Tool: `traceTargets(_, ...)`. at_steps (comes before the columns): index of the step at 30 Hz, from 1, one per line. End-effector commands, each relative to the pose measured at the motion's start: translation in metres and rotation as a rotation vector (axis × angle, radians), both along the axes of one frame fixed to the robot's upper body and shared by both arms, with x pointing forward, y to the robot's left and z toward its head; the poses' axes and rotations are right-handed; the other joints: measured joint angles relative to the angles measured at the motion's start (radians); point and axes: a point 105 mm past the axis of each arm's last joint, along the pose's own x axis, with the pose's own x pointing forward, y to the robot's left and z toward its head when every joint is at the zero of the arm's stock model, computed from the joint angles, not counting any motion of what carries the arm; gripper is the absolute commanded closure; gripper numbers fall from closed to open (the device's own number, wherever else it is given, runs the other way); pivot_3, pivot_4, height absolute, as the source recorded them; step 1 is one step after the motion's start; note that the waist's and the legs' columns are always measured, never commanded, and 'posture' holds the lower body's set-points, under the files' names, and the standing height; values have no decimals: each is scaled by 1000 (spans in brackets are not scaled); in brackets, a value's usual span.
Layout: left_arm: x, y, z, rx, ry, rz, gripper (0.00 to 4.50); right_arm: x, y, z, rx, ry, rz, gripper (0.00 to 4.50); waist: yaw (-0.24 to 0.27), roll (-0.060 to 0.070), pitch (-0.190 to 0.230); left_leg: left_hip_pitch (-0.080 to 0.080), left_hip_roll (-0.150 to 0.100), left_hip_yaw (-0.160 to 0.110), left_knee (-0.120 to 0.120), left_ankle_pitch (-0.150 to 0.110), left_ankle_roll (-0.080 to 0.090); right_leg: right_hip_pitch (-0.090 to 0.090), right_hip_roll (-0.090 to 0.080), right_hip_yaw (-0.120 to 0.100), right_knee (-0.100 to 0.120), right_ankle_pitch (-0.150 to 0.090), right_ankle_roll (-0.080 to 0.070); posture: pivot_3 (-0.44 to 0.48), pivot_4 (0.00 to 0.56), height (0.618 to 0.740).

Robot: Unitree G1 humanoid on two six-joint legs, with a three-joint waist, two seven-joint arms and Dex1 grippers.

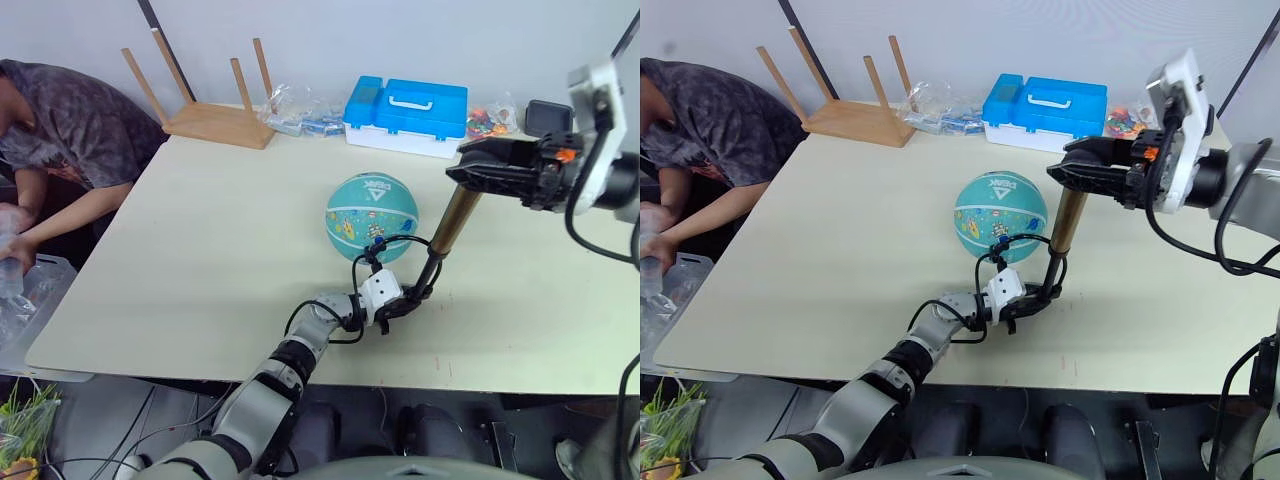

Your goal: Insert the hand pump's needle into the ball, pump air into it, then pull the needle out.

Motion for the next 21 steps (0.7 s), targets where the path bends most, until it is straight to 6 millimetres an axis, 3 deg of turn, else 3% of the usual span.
traceTargets(1,-43,56,-89,262,302,87,3546,4,-1,-14,-18,-23,-25,2427,0,-1,-1,0,0,0,0,0,0,0,0,0,0,0,0,0,150,740)
traceTargets(7,-44,59,-89,260,297,94,3546,22,3,-101,-52,151,-59,2427,-9,-9,-11,6,3,3,-1,-3,-2,8,0,1,0,0,0,0,150,740)
traceTargets(13,-42,63,-87,252,290,102,3546,20,16,-174,-87,290,-54,2427,-26,-9,-19,13,6,2,-5,-4,-4,12,-1,-2,-1,-3,-4,0,150,740)
traceTargets(16,-40,65,-84,244,281,107,3546,11,17,-231,-182,388,-52,2427,-29,-14,-25,17,5,2,-8,-4,-4,15,-1,-2,-1,-1,-1,0,150,740)
traceTargets(19,-38,66,-83,244,278,111,3546,9,18,-247,-201,403,-44,2427,-31,-15,-27,23,8,3,-11,-4,-4,17,-1,-2,-1,-2,-2,0,150,740)
traceTargets(21,-37,67,-82,241,276,114,3546,11,21,-245,-196,381,-40,2427,-32,-17,-29,25,10,5,-11,-5,-4,18,-1,-3,-1,-3,-4,0,150,740)
